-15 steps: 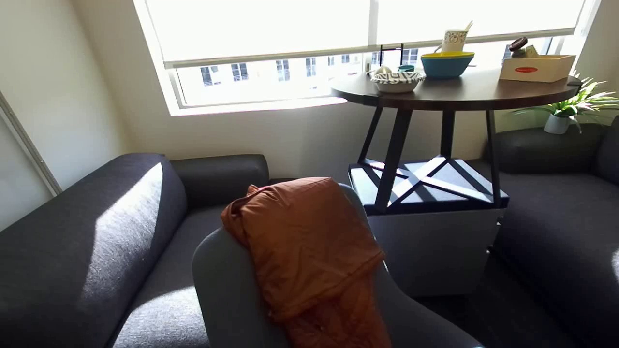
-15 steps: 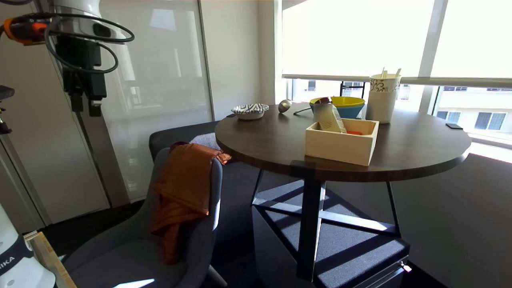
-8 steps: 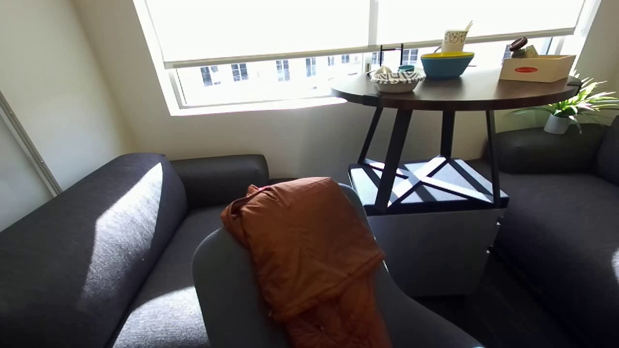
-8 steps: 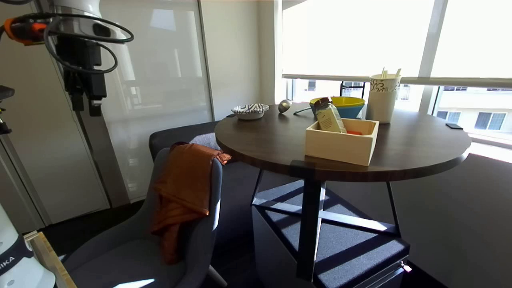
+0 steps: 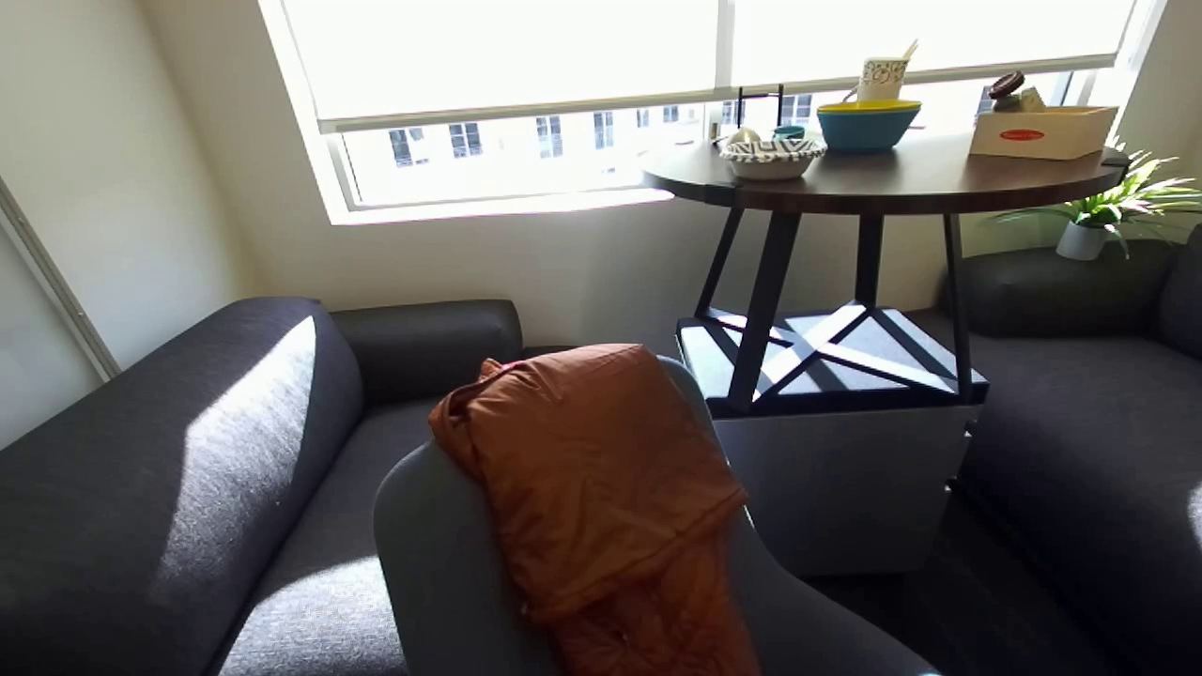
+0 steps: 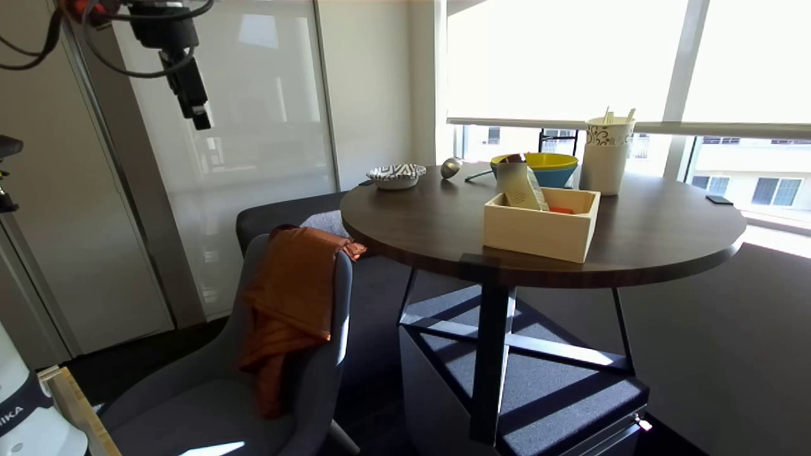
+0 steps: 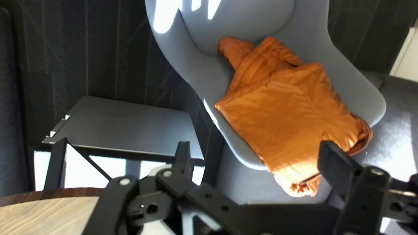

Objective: Remove the measuring cup from the bowl on the left and put it in the stacked bowls on the right.

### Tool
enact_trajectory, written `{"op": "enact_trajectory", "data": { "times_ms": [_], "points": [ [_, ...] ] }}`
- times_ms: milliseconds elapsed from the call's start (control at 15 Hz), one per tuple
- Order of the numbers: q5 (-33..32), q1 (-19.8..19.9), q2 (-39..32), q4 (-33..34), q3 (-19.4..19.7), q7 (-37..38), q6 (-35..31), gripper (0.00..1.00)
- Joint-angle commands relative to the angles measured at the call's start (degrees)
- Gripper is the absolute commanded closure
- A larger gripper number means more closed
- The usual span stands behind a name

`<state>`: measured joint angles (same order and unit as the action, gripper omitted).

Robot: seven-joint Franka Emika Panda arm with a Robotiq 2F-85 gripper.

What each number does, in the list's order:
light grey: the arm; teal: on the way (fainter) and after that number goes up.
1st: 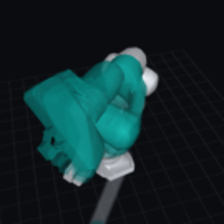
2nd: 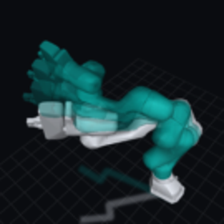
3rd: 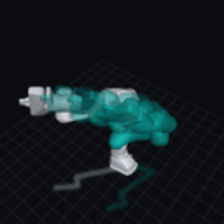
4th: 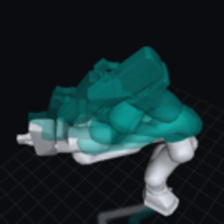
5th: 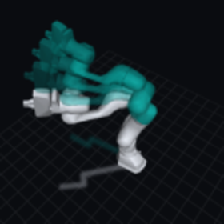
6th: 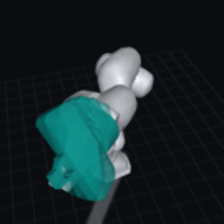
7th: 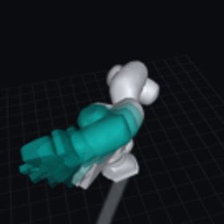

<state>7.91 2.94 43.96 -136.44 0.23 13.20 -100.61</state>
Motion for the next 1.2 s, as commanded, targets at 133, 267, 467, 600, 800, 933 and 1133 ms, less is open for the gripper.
{"op": "enact_trajectory", "data": {
  "times_ms": [133, 267, 467, 600, 800, 933, 1133],
  "points": [
    [1.80, 5.17, -8.20, 12.81, -0.40, 9.70, -6.15, 0.00],
    [0.13, 6.71, -10.17, 15.49, -1.62, 13.04, -11.43, 0.00],
    [-4.80, 9.81, -15.39, 20.95, -3.84, 18.78, -17.70, 0.00],
    [-8.32, 12.07, -18.72, 24.44, -5.13, 24.52, -18.77, 0.00],
    [-8.28, 9.87, -17.01, 22.02, -3.12, 23.02, -18.32, 0.00],
    [-8.22, 9.58, -17.35, 21.91, -2.90, 22.84, -18.32, 0.00],
    [-8.18, 9.47, -16.72, 21.81, -2.91, 22.80, -18.29, 0.00]
  ]
}}
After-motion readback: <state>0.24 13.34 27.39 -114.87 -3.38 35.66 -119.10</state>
